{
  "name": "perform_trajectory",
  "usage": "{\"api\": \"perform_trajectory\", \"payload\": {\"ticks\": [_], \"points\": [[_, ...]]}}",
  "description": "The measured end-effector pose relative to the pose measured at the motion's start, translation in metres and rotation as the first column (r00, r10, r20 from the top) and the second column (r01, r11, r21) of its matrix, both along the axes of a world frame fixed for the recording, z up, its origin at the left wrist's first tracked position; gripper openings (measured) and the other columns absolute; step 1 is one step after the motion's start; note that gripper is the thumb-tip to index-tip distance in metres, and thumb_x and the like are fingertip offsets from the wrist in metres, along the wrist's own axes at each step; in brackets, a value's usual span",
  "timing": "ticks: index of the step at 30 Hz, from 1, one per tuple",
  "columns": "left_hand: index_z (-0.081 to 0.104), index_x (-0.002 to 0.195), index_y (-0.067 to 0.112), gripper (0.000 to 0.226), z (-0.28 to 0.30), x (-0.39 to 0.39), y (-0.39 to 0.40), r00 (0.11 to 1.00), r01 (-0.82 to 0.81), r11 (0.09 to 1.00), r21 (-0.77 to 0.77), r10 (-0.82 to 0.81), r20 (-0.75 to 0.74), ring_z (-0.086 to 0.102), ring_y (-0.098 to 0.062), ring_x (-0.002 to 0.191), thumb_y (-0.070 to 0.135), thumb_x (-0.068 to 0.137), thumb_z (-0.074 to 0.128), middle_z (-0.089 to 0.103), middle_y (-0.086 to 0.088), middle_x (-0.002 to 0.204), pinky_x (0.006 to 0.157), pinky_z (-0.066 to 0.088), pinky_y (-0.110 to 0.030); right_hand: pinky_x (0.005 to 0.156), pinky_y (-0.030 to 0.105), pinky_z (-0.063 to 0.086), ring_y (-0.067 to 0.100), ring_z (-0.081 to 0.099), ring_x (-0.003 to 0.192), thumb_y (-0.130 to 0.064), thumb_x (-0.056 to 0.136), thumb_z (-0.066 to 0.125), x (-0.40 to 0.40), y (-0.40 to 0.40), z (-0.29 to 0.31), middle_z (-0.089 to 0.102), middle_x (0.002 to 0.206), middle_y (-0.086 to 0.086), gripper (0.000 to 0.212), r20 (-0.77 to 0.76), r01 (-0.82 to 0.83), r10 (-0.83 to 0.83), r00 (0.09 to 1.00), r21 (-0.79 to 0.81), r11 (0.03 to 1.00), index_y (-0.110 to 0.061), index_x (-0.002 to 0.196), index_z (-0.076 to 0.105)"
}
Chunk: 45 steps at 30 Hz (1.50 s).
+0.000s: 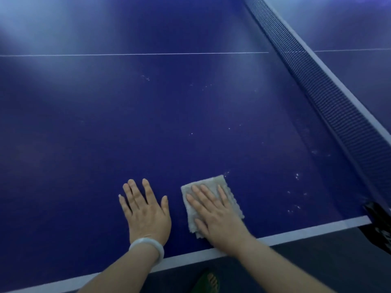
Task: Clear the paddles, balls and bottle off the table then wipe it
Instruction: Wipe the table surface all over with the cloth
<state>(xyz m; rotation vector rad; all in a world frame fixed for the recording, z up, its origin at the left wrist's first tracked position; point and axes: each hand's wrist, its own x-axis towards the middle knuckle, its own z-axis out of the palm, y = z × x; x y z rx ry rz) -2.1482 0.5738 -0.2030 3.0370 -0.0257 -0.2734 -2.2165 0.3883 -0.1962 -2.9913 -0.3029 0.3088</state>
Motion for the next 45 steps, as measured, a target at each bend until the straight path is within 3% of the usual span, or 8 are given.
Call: {"api": "perform_trajectory", "payload": {"ticks": [3, 8, 15, 18, 23, 30, 41, 45], "points": [[-0.006, 0.154, 0.007, 0.078, 0.000, 0.000, 0.000, 1.000, -0.003, 1.000, 0.016, 0.003, -0.003, -0.013, -0.036, 0.149, 0.053, 0.091, -0.002, -0.012, -0.024, 0.160, 0.120, -0.006, -0.052, 0.120, 0.046, -0.013, 0.006, -0.025, 0.145, -0.045, 0.103, 0.014, 0.028, -0.061, -0.002, -0.012, 0.163, -0.008, 0.057, -0.055, 0.250, -0.251, 0.967, -0.021, 0.968, -0.032, 0.150, -0.015], [-0.007, 0.154, 0.008, 0.079, -0.002, 0.000, 0.000, 1.000, -0.011, 0.999, 0.037, 0.011, -0.004, -0.013, -0.035, 0.149, 0.053, 0.090, -0.005, -0.012, -0.023, 0.160, 0.120, -0.007, -0.052, 0.120, 0.056, -0.004, 0.018, -0.019, 0.149, -0.044, 0.102, 0.009, 0.029, -0.074, -0.002, -0.017, 0.163, 0.000, 0.060, 0.009, 0.838, -0.839, 0.544, -0.052, 0.543, -0.025, 0.153, -0.017], [-0.003, 0.155, 0.008, 0.079, -0.002, 0.000, -0.001, 1.000, -0.011, 0.999, 0.034, 0.011, -0.002, -0.011, -0.035, 0.149, 0.053, 0.089, -0.004, -0.010, -0.023, 0.160, 0.120, -0.006, -0.051, 0.117, 0.052, 0.006, 0.019, 0.006, 0.151, -0.041, 0.100, 0.026, 0.010, -0.004, -0.007, 0.012, 0.164, 0.001, 0.060, 0.117, 0.088, -0.087, 0.989, 0.004, 0.996, -0.020, 0.156, 0.018], [-0.004, 0.155, 0.009, 0.080, -0.002, 0.000, 0.000, 1.000, -0.014, 0.999, 0.039, 0.014, -0.003, -0.012, -0.035, 0.149, 0.054, 0.089, -0.005, -0.010, -0.023, 0.160, 0.120, -0.006, -0.052, 0.120, 0.046, -0.005, 0.019, 0.000, 0.152, -0.043, 0.099, 0.012, 0.030, -0.071, -0.008, -0.001, 0.163, -0.002, 0.060, 0.085, 0.330, -0.325, 0.942, -0.039, 0.943, -0.021, 0.154, 0.001], [-0.004, 0.155, 0.009, 0.079, -0.002, 0.001, -0.001, 1.000, -0.017, 0.999, 0.052, 0.017, 0.001, -0.013, -0.035, 0.149, 0.054, 0.089, -0.007, -0.010, -0.023, 0.160, 0.120, -0.007, -0.052, 0.119, 0.057, -0.005, 0.019, -0.015, 0.150, -0.042, 0.101, 0.010, 0.049, -0.076, -0.002, -0.013, 0.164, 0.001, 0.061, -0.032, 0.863, -0.863, 0.504, -0.015, 0.504, -0.023, 0.156, -0.008], [0.001, 0.155, 0.008, 0.079, -0.003, 0.002, -0.001, 1.000, -0.009, 0.999, 0.035, 0.008, 0.011, -0.009, -0.036, 0.149, 0.053, 0.091, 0.000, -0.007, -0.024, 0.161, 0.121, -0.004, -0.052, 0.117, 0.053, 0.009, 0.018, 0.002, 0.152, -0.040, 0.100, 0.028, -0.026, 0.026, -0.006, 0.004, 0.165, 0.000, 0.061, 0.080, 0.250, -0.253, 0.964, 0.043, 0.967, -0.021, 0.157, 0.015], [0.012, 0.155, 0.005, 0.071, 0.006, 0.000, 0.000, 0.999, 0.038, 0.999, -0.029, -0.038, 0.000, -0.006, -0.038, 0.149, 0.048, 0.100, 0.026, 0.001, -0.023, 0.161, 0.121, -0.003, -0.053, 0.120, 0.053, 0.012, 0.017, 0.003, 0.152, -0.041, 0.098, 0.017, -0.062, -0.045, -0.009, 0.005, 0.164, 0.000, 0.062, 0.066, 0.618, -0.616, 0.785, -0.001, 0.787, -0.020, 0.156, 0.010], [0.028, 0.151, 0.005, 0.062, 0.011, -0.012, -0.031, 0.934, 0.355, 0.924, -0.140, -0.344, 0.102, 0.009, -0.037, 0.149, 0.033, 0.099, 0.046, 0.015, -0.022, 0.160, 0.122, 0.009, -0.050, 0.119, 0.053, 0.013, 0.017, 0.005, 0.151, -0.040, 0.099, 0.019, -0.064, -0.047, -0.013, 0.008, 0.164, 0.000, 0.061, 0.089, 0.618, -0.615, 0.784, -0.013, 0.786, -0.020, 0.156, 0.014]]}}
